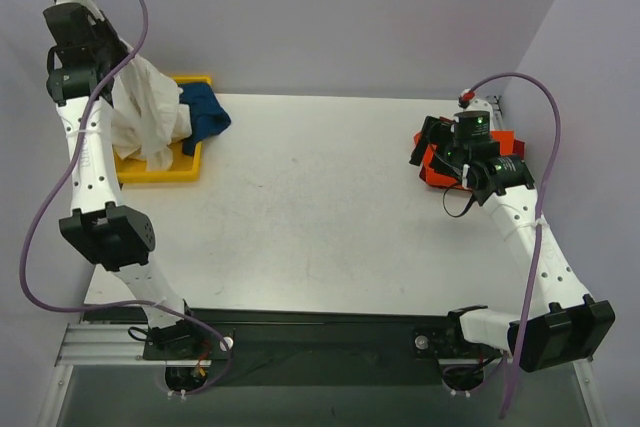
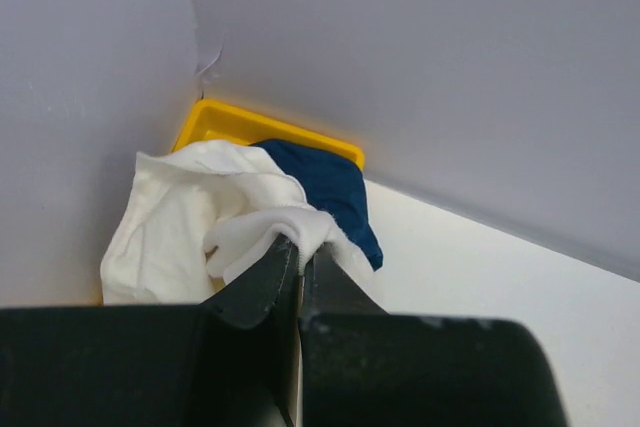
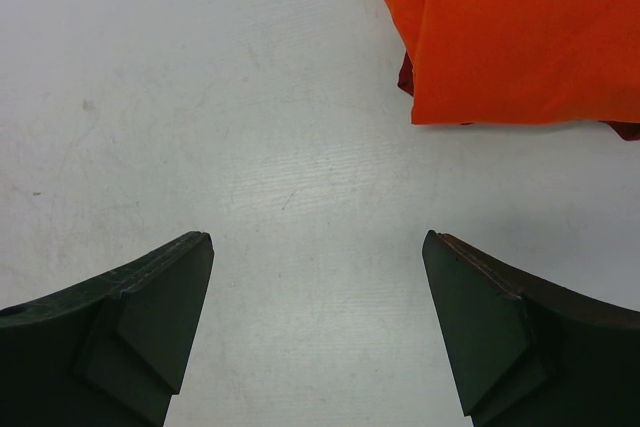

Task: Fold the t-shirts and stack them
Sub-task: Grab crumpled tshirt from bin with the left arm, then move the tshirt to the center of the board

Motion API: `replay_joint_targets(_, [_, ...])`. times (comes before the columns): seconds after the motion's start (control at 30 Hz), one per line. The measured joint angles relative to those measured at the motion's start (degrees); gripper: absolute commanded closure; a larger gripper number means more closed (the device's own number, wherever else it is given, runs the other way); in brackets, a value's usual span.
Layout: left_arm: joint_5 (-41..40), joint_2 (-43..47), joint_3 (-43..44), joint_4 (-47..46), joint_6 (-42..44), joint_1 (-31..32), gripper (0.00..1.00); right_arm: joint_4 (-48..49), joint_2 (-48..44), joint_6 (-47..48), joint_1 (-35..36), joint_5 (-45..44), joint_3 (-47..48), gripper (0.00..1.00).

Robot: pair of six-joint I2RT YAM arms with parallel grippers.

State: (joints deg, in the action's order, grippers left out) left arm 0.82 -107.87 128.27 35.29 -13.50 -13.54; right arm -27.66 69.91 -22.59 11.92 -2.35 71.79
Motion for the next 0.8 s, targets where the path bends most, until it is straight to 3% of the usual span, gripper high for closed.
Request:
replay_joint_targets(0.5, [15.0,12.6,4.9,-7.8,-1.5,3.1,1.0,0.5,0.0,0.0,0.0,1.1,0.0,0.1])
replay_joint_targets(0.8, [20.1,15.4,4.0,-12.7,-7.5,17.6,0.98,0.8,0.0,0.0,0.0,1.2,0.0,0.1])
